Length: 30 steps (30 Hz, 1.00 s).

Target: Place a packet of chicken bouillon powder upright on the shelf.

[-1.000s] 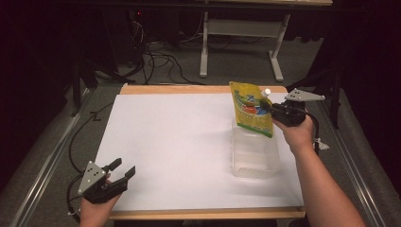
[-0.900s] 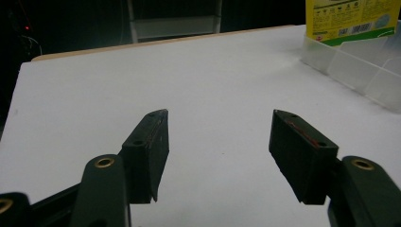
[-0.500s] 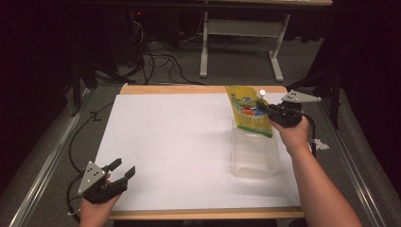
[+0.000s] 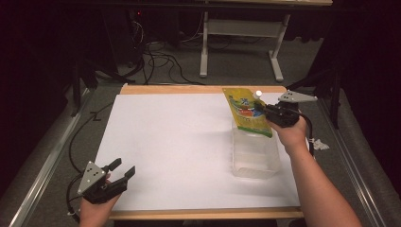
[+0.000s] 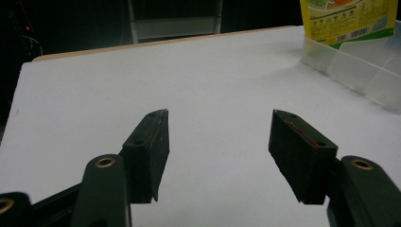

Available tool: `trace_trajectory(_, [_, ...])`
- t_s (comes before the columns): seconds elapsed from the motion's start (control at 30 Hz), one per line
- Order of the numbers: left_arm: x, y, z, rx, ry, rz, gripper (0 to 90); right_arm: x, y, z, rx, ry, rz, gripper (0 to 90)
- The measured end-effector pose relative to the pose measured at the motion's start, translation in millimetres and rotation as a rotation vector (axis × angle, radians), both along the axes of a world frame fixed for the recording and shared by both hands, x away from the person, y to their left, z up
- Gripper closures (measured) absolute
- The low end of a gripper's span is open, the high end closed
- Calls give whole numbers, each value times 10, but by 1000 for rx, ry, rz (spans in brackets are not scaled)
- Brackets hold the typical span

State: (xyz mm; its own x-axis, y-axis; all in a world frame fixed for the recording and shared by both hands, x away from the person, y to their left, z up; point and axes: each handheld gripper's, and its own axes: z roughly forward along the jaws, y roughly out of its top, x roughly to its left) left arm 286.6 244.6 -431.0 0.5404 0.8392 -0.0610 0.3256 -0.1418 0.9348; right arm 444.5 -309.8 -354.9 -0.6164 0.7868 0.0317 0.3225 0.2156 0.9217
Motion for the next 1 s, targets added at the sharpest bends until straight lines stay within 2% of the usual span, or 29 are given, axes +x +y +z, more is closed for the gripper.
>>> trace_trajectory(0.2, [-8, 8, 6, -2, -5, 1, 392, 17, 2, 31, 0, 39, -7, 879])
trace_trajectory(0.5, [-14, 13, 17, -4, -7, 0, 393, 33, 37, 96, -58, 82, -22, 875])
trace_trajectory(0.87, [-16, 29, 17, -9, -9, 5, 394, 110, 58, 74, -29, 124, -27, 814])
trace_trajectory(1.0, [-16, 27, 17, -9, -9, 5, 394, 125, 104, 68, -44, 132, -22, 831])
